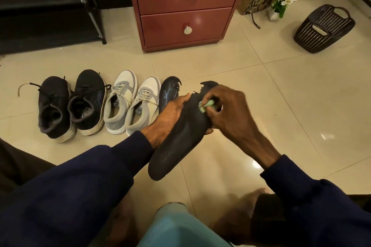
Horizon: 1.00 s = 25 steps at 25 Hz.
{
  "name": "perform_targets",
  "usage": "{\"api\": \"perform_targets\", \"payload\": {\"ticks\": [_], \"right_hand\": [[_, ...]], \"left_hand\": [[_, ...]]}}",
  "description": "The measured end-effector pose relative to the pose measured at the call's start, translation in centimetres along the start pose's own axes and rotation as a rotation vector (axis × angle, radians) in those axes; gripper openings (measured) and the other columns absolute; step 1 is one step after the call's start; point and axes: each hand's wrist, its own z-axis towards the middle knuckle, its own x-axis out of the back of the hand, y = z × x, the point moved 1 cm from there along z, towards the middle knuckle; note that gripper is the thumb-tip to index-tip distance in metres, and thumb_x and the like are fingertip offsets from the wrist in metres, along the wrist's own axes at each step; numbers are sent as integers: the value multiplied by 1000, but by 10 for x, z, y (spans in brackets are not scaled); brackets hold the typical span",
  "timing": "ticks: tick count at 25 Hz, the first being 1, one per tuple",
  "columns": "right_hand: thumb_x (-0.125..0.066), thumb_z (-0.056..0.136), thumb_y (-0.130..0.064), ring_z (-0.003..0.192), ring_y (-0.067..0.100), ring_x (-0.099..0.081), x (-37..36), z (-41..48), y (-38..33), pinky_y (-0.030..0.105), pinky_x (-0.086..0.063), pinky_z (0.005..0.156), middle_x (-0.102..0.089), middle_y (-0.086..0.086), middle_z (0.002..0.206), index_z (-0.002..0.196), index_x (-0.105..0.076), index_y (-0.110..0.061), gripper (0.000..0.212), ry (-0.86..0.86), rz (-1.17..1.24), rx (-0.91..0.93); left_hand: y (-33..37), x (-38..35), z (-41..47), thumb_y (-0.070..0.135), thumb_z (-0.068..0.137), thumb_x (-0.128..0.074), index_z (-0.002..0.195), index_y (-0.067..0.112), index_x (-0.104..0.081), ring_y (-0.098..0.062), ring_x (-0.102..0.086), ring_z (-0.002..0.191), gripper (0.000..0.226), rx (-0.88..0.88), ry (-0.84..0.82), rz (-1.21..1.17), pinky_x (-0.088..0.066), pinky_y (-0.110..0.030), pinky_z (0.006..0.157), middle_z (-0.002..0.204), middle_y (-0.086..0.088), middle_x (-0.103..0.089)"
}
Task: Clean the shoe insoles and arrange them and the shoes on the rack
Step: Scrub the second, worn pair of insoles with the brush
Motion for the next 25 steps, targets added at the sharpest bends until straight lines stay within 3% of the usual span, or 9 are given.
{"api": "perform_targets", "payload": {"ticks": [3, 7, 11, 13, 16, 17, 20, 22, 25], "right_hand": [[-69, 74, 5, 77, 13, -60, 3, -1, 5, 34, -53, 70, -64, -1, 86, 85, -67, -14, 23, 113, -35, -31], [-71, 75, 5, 77, 7, -62, -11, -10, -22, 26, -53, 68, -66, -4, 84, 83, -70, -15, 21, -113, 96, 67], [-69, 74, 7, 77, 14, -62, 8, 6, 12, 36, -55, 70, -66, -1, 85, 83, -68, -15, 23, 170, -21, -62], [-70, 73, 7, 76, 11, -62, 6, 2, 3, 29, -55, 69, -67, -1, 85, 83, -70, -14, 23, 129, 8, -48], [-73, 77, 3, 72, 6, -63, -7, -8, -22, 18, -52, 62, -68, -5, 83, 82, -72, -16, 20, -219, 118, 0], [-73, 78, 3, 72, 7, -63, -5, -8, -20, 19, -53, 61, -67, -5, 83, 81, -72, -17, 20, -246, 112, -3], [-69, 74, 4, 73, 9, -60, 10, 4, 8, 34, -54, 66, -65, -5, 82, 80, -68, -18, 23, 12, -57, -46], [-66, 71, 4, 73, 11, -58, 12, 3, 9, 37, -53, 68, -63, -5, 82, 80, -66, -19, 25, 64, -104, -40], [-68, 72, 5, 70, 7, -59, -5, -11, -19, 26, -53, 62, -64, -6, 81, 80, -69, -18, 24, -232, 28, 55]], "left_hand": [[2, -4, -2, 32, 109, -37, 98, 3, -71, -28, -74, 72, 45, 6, -4, 9, -62, -42, 69, 88, -17, -74], [1, 7, 4, 27, 107, -43, 87, 6, -70, -20, -65, 73, 40, -5, 50, -49, -59, -29, 71, 85, -13, -64], [0, -4, -1, 26, 109, -36, 66, 10, -81, -20, -73, 61, 64, -10, -40, 19, -62, -33, 55, 73, -9, -75], [1, -2, 0, 27, 109, -37, 72, 8, -81, -21, -73, 63, 60, -20, -2, 3, -62, -33, 57, 75, -11, -74], [3, 6, 2, 31, 107, -45, 99, 4, -72, -23, -68, 81, 39, -34, 23, -66, -60, -33, 80, 93, -14, -68], [2, 7, 2, 33, 107, -45, 105, 3, -70, -24, -68, 84, 39, -32, 30, -71, -60, -35, 83, 97, -16, -69], [-1, -2, -2, 46, 108, -38, 128, 5, -63, -37, -73, 91, 52, 51, 12, -30, -57, -52, 87, 110, -22, -74], [0, -5, -3, 49, 108, -38, 127, 7, -63, -37, -75, 88, 53, 62, 45, -35, -59, -54, 81, 109, -21, -75], [3, 1, 0, 45, 107, -43, 111, 8, -72, -26, -75, 88, 47, 12, 72, -53, -64, -35, 74, 102, -13, -77]]}}
